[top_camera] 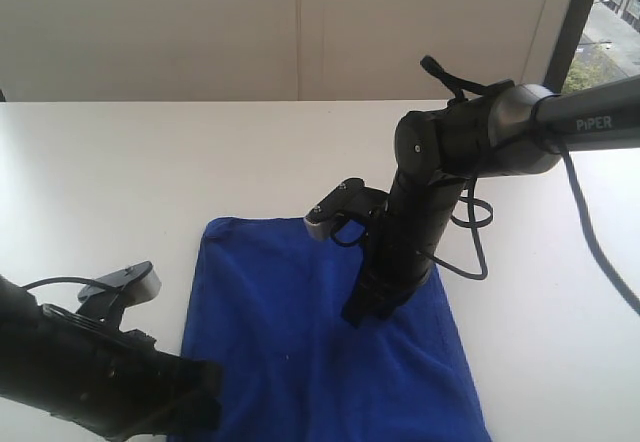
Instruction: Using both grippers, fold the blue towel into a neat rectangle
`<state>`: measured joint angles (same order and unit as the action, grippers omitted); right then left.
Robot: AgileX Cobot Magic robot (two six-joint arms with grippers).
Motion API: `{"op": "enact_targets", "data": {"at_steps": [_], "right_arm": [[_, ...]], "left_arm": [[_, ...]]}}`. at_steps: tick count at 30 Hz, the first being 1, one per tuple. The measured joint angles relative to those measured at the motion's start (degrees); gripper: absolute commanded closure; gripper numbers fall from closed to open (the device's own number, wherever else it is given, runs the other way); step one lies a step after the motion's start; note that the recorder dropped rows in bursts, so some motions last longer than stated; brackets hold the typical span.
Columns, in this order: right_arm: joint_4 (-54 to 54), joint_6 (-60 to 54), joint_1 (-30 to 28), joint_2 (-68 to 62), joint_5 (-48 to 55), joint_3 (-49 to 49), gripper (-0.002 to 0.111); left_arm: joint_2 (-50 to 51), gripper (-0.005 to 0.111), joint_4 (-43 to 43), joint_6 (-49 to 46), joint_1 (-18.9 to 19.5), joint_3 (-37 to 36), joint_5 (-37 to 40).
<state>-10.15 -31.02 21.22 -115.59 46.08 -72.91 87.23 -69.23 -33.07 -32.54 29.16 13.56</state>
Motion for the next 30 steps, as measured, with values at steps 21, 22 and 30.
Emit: {"op": "enact_targets", "data": {"at_steps": [21,22,30], "right_arm": [[0.0,0.0,0.0,0.0,0.0,0.0,0.108],[0.0,0.0,0.0,0.0,0.0,0.0,0.108],[0.0,0.0,0.0,0.0,0.0,0.0,0.108]], "left_arm": [[1.8,0.064,0.18,-0.47,0.0,1.69,-2.5],[1.8,0.064,0.07,-0.62,0.0,2.04,-2.38],[3.74,0.064,-0.22,-1.45,0.0,2.92,-1.42]]}}
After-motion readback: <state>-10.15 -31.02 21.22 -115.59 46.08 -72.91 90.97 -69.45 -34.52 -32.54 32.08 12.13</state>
